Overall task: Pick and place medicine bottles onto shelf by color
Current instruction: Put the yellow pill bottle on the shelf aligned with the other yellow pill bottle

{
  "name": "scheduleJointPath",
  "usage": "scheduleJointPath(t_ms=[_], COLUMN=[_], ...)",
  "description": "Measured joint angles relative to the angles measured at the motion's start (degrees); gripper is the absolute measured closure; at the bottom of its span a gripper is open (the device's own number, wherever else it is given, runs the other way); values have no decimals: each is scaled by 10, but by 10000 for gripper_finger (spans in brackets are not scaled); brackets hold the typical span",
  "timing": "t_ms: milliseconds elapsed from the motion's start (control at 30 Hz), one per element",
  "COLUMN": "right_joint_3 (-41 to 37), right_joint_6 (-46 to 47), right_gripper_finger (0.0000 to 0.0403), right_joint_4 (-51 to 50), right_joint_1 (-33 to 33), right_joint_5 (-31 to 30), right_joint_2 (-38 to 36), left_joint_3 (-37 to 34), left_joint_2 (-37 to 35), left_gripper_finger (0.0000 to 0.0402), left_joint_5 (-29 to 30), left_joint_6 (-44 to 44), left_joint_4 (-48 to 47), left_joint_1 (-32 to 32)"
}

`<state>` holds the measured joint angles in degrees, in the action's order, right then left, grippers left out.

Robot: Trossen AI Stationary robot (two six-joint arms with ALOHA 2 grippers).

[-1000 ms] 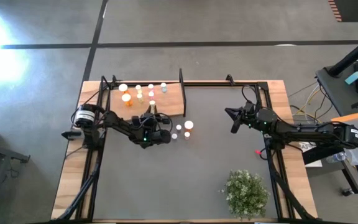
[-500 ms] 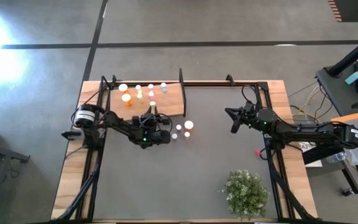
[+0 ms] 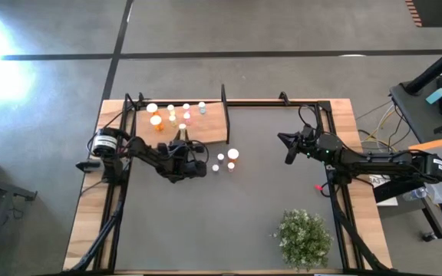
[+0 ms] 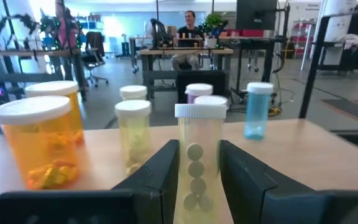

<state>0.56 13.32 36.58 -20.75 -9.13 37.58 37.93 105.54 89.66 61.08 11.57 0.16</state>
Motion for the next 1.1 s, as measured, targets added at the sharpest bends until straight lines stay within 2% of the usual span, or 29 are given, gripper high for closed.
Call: scheduleJointPath(t_ms=[367,1100], right_joint_3=[0,0], right_joint_6=[0,0], right_gripper_finger=[394,394], right_joint_4=[0,0], right_joint_1=[0,0], right_joint_5=[0,0], right_joint_2=[0,0], left_joint_3=[-45,-61], left_joint_2=[0,0], left_gripper_finger=[314,305], left_joint_5=[4,4], left_joint_6=[2,32], left_joint_4=[0,0], left_joint_1=[2,18])
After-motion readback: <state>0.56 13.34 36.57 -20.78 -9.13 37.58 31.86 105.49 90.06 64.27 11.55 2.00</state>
